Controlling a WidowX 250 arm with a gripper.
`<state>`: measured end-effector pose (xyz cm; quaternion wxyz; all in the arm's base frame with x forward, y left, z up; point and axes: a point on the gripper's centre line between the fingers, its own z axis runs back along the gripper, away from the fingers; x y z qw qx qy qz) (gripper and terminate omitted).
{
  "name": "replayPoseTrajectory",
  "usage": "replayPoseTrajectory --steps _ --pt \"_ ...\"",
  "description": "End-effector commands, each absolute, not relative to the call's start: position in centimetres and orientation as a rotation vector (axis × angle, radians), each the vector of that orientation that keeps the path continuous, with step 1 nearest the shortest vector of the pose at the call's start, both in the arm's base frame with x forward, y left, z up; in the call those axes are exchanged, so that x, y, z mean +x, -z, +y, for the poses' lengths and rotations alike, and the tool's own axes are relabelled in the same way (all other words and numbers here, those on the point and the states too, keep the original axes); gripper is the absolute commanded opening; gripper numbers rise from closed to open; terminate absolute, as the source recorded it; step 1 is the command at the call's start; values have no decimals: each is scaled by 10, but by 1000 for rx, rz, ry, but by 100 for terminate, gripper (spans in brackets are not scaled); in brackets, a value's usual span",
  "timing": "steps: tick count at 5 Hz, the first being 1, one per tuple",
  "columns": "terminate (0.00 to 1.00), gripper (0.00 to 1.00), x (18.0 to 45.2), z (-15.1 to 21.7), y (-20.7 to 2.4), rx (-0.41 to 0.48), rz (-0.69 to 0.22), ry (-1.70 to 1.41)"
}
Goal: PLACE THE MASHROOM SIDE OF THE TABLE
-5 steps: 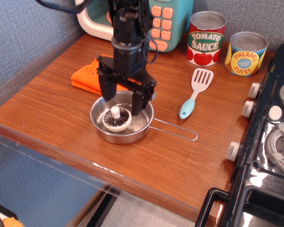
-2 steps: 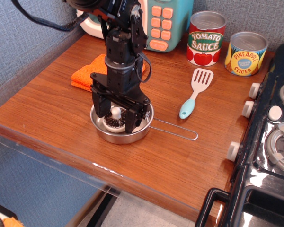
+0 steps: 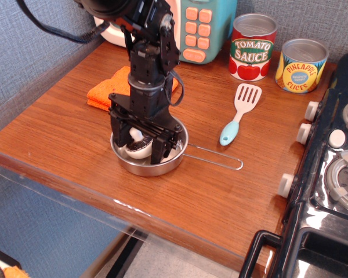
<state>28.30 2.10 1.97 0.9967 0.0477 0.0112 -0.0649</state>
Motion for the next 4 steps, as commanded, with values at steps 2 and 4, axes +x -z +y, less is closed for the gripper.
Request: replayPoseTrajectory --steps 2,4 --pt "0 0 295 25 -21 95 2 109" --pt "0 0 302 20 -44 58 -46 151"
